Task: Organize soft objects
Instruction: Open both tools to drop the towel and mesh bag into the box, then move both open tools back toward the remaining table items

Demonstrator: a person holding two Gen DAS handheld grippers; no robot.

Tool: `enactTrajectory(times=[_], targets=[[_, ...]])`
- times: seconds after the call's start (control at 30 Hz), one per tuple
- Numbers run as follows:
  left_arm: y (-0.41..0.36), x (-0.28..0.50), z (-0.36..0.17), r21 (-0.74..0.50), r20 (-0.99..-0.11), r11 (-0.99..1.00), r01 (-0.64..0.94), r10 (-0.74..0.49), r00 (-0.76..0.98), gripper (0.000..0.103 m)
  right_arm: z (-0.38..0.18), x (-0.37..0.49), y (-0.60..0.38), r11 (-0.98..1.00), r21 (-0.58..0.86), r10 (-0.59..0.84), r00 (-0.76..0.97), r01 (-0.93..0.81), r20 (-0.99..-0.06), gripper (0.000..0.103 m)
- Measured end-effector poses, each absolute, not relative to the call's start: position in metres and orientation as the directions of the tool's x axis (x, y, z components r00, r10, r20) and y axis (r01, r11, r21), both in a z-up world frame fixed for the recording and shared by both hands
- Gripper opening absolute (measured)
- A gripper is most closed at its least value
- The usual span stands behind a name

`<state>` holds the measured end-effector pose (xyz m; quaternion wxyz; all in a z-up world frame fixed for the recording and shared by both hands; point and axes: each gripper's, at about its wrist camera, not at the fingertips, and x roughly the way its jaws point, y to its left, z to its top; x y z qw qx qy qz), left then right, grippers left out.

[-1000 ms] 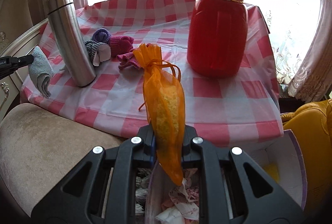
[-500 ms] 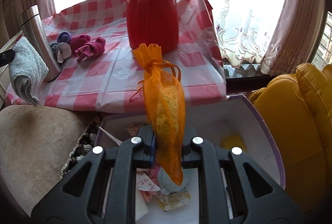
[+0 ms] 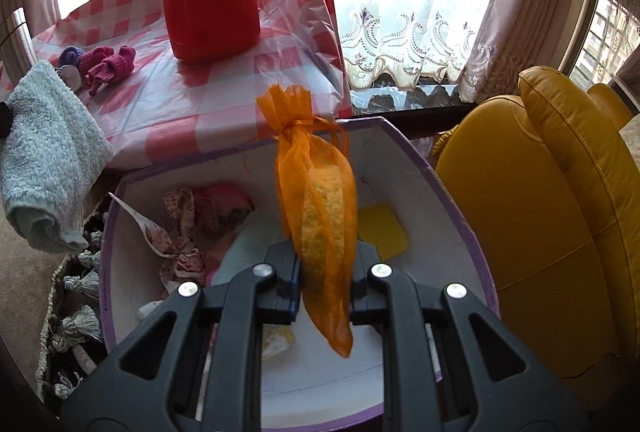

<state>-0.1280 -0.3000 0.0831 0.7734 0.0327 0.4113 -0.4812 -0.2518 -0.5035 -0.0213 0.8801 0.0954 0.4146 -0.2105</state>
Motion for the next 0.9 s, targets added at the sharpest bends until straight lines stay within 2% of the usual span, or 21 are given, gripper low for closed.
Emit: enactTrajectory(times=[0.13, 0.17, 0.27, 0.3, 0.6, 0.9], targets=[[-0.320, -0.130, 0.075, -0.346, -0.697, 0.518, 0.782, -0.700, 0.155, 0.009, -0.033, -0.256, -0.510, 0.887, -0.041, -0.309, 0.527, 0.459, -0.791, 0.020], [-0.324, -0.129, 0.074, -0.339, -0.706, 0.522, 0.783, -0.691, 0.155, 0.013, -0.037, -0.257, -0.511, 0.888, -0.055, -0.312, 0.512, 0.456, -0.800, 0.021], [-0.325, -0.130, 0.071, -0.338, -0.709, 0.524, 0.782, -0.688, 0.155, 0.040, -0.052, -0.258, -0.507, 0.886, -0.135, -0.354, 0.459, 0.444, -0.815, 0.027], [-0.324, -0.131, 0.071, -0.334, -0.708, 0.528, 0.781, -0.687, 0.162, 0.045, -0.058, -0.259, -0.505, 0.887, -0.156, -0.361, 0.439, 0.435, -0.823, 0.029], [-0.295, -0.117, 0.058, -0.353, -0.728, 0.585, 0.730, -0.662, 0.179, 0.045, -0.111, -0.282, -0.485, 0.909, -0.230, -0.335, 0.279, 0.348, -0.900, 0.031], [-0.268, -0.105, 0.053, -0.373, -0.730, 0.624, 0.686, -0.654, 0.198, 0.045, -0.109, -0.290, -0.475, 0.903, -0.206, -0.311, 0.241, 0.378, -0.919, 0.034]])
